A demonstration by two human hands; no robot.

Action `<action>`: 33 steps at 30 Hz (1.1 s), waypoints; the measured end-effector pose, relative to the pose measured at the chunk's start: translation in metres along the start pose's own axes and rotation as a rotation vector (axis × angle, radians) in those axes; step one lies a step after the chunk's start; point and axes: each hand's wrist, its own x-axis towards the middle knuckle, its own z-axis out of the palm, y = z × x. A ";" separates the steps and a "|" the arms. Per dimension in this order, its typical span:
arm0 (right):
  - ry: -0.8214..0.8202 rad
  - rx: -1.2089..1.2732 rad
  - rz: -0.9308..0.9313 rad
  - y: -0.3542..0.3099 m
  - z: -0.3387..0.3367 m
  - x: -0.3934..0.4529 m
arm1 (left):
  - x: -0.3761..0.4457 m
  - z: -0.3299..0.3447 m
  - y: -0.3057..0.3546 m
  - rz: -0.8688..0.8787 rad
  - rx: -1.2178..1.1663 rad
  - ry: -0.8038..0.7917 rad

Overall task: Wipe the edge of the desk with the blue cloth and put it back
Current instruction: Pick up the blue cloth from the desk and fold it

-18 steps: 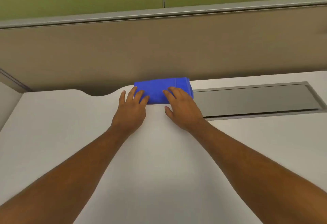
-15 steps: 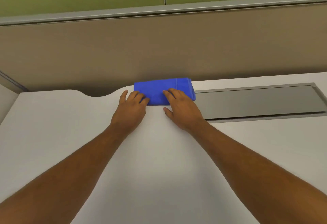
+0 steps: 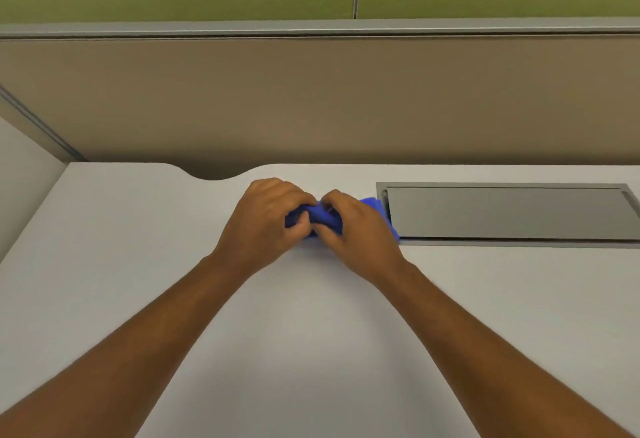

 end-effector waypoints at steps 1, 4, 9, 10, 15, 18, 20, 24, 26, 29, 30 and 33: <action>-0.018 0.053 0.028 -0.012 -0.002 -0.013 | -0.015 -0.013 0.011 -0.049 -0.041 0.029; -0.056 0.263 0.154 -0.050 -0.009 -0.052 | -0.067 -0.048 0.046 -0.370 -0.223 0.148; -0.128 0.681 0.384 -0.117 -0.013 -0.122 | -0.157 -0.094 0.098 -1.055 -0.671 0.317; -0.141 0.748 0.418 -0.129 -0.013 -0.135 | -0.173 -0.102 0.105 -1.141 -0.786 0.315; -0.085 0.791 0.465 -0.188 -0.003 -0.192 | -0.231 -0.145 0.137 -1.321 -1.195 0.307; -0.062 0.769 0.432 -0.222 0.005 -0.221 | -0.261 -0.164 0.161 -1.271 -1.264 0.336; -0.090 0.736 0.392 -0.246 0.013 -0.236 | -0.279 -0.176 0.172 -1.210 -1.316 0.309; -0.195 0.679 0.326 -0.288 0.031 -0.257 | -0.302 -0.201 0.179 -1.159 -1.301 0.282; -0.246 0.686 0.299 -0.308 0.041 -0.264 | -0.317 -0.216 0.173 -1.165 -1.270 0.309; -0.317 0.684 0.267 -0.334 0.054 -0.272 | -0.340 -0.241 0.161 -1.159 -1.274 0.321; -0.344 0.678 0.260 -0.342 0.059 -0.273 | -0.347 -0.249 0.156 -1.164 -1.282 0.319; -0.421 0.654 0.253 -0.364 0.074 -0.275 | -0.372 -0.274 0.143 -1.200 -1.317 0.285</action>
